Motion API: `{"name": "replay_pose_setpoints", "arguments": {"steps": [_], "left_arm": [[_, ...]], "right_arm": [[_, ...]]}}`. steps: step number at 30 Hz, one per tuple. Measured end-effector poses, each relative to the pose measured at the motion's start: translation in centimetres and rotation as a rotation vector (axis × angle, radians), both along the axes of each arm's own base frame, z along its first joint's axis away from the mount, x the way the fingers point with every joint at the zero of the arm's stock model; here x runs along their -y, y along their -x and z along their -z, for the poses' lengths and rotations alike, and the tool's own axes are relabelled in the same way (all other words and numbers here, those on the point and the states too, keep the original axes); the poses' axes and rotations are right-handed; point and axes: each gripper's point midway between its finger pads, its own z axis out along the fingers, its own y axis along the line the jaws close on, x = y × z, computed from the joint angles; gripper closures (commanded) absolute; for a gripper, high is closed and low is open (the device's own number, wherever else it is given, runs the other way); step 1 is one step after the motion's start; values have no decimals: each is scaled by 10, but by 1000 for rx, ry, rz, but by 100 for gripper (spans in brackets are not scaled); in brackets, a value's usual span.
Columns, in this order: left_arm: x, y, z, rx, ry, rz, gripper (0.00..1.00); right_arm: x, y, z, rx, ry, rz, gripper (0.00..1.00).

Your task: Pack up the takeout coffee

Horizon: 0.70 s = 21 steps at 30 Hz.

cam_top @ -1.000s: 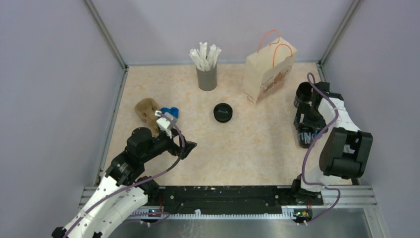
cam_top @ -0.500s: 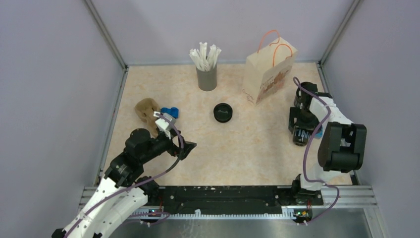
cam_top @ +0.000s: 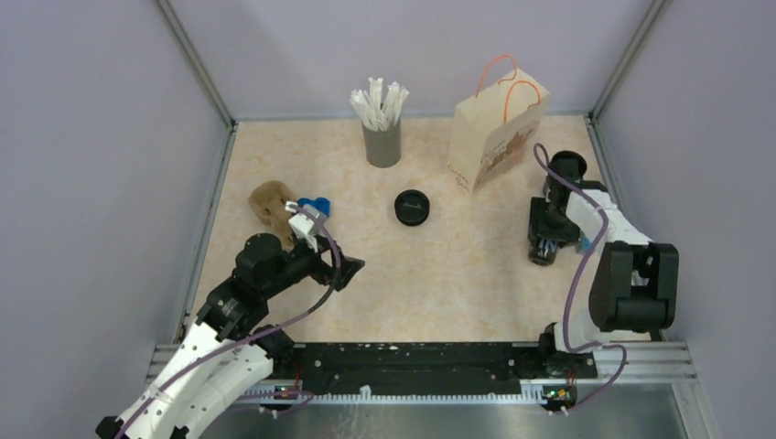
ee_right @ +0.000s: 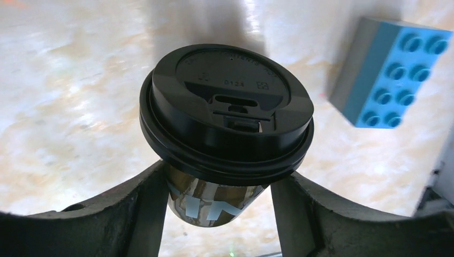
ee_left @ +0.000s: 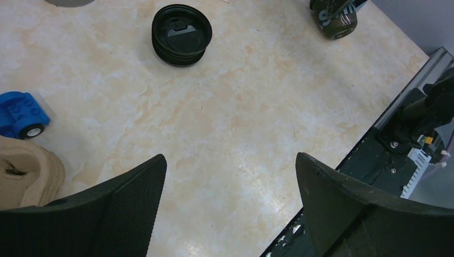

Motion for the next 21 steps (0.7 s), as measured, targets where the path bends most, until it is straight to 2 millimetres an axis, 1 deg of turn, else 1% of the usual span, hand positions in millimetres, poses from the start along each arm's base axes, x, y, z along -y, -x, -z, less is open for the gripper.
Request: {"name": "replay_pose_setpoints", "arguments": {"steps": [2,4,7,9,12,15,16,18,19,21], "left_arm": [[4,-4,4,-41,11,-13,8],[9,-6,12,-109,25,-24,10],[23,-10,20,-231,64,-27,11],[33,-15,19,-301,88,-28,12],[51,-30,7,-373,130,-28,15],[78,-55,-21,-398,203,-3,20],[90,-63,-31,-404,238,19,21],[108,-76,-42,-419,293,61,22],[118,-82,-45,-430,323,83,22],[134,-94,-43,-462,362,112,21]], "right_arm": [[-13,-1,-3,45,-38,-22,38],[-33,-5,-11,124,-95,-69,38],[-67,-16,-32,304,-202,-165,40],[-85,-22,-48,448,-262,-226,40],[-103,-26,-73,670,-314,-312,39],[-120,-27,-101,899,-350,-413,39],[-126,-28,-111,980,-364,-452,38],[-134,-28,-121,1081,-371,-513,38],[-137,-27,-122,1107,-371,-534,38],[-145,-26,-119,1141,-361,-579,38]]}}
